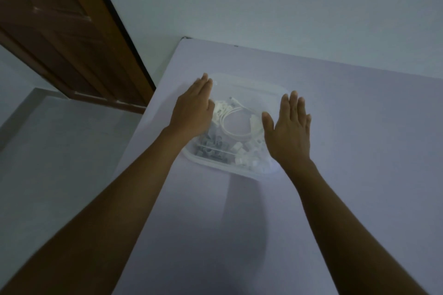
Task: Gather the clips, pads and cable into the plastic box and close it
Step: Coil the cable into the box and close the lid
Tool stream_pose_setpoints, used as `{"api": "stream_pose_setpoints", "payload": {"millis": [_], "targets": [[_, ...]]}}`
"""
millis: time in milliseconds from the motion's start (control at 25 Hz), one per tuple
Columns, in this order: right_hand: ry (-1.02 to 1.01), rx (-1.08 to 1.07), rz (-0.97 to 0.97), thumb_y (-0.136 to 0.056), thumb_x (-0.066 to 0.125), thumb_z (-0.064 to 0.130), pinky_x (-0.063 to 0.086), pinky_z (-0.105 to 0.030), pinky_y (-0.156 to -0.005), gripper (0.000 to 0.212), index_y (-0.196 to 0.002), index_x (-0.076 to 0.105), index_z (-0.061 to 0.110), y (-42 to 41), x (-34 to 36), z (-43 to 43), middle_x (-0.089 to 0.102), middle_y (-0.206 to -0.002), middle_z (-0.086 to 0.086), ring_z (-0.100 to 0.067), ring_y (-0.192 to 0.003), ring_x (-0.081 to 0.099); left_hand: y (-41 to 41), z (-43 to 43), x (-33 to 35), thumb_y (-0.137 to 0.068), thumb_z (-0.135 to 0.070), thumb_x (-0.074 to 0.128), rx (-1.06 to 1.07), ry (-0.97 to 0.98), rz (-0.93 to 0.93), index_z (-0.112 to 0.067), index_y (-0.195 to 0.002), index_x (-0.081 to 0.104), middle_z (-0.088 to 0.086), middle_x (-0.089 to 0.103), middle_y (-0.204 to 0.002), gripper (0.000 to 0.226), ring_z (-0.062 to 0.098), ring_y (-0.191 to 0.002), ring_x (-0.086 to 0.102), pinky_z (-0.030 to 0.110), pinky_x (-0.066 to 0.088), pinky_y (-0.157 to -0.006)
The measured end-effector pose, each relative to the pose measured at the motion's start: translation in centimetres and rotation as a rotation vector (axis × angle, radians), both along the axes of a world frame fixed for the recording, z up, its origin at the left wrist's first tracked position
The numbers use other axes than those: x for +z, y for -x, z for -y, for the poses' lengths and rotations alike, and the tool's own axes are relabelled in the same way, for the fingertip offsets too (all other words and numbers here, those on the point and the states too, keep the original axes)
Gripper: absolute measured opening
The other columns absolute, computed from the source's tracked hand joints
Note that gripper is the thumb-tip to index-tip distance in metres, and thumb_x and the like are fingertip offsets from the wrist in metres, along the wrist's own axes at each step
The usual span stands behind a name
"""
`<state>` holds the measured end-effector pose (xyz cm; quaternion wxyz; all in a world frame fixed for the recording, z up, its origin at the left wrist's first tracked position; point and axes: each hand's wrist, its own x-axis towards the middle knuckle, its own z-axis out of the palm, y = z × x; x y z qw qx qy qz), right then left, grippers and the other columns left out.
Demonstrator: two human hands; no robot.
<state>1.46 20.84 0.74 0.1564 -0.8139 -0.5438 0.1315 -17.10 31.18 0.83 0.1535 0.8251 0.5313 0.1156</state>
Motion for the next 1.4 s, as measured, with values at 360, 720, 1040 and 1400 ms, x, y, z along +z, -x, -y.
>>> {"api": "stream_pose_setpoints", "payload": {"millis": [360,720,1040,1400], "targets": [[-0.018,0.01,0.046,-0.102,0.023,0.037,0.001,-0.044,-0.119,0.058,-0.152,0.009,0.011,-0.7,-0.7,-1.4,0.003,-0.161,-0.005,-0.02,-0.148,-0.002,-1.0,-1.0,-1.1,-0.098,-0.024,0.034,0.045,-0.054,0.001,-0.009,-0.147,0.021,0.005,0.018,-0.158,0.053,0.019,-0.145,0.018,0.034,0.023,-0.114],[-0.248,-0.287,-0.581,-0.1,0.038,0.038,0.019,-0.032,-0.116,0.061,-0.151,0.018,0.013,-0.5,-0.6,0.7,0.019,-0.159,-0.005,-0.02,-0.144,0.022,2.3,0.1,-0.7,-0.091,-0.033,0.054,0.315,0.588,0.683,-0.021,-0.147,0.025,-0.002,0.029,-0.154,0.064,0.013,-0.14,0.03,0.029,0.025,-0.113],[-0.292,-0.503,-1.197,-0.098,0.045,0.036,0.056,-0.042,-0.086,0.036,-0.115,0.062,0.01,1.1,-2.1,4.2,0.069,-0.109,-0.009,-0.025,-0.099,0.067,2.7,3.9,-2.5,-0.095,-0.016,0.049,0.382,0.86,1.285,-0.016,-0.131,0.052,0.004,0.06,-0.128,0.037,0.023,-0.121,0.055,0.037,0.045,-0.1],[-0.365,-0.475,-1.106,-0.097,0.046,0.033,0.046,-0.021,-0.062,0.027,-0.101,0.063,0.012,-4.3,0.8,-4.5,0.062,-0.084,0.005,-0.006,-0.072,0.058,-3.1,-4.4,-0.2,-0.096,-0.016,0.047,0.369,0.78,1.291,-0.011,-0.13,0.052,0.002,0.065,-0.114,0.035,0.01,-0.095,0.065,0.023,0.055,-0.076]]}}
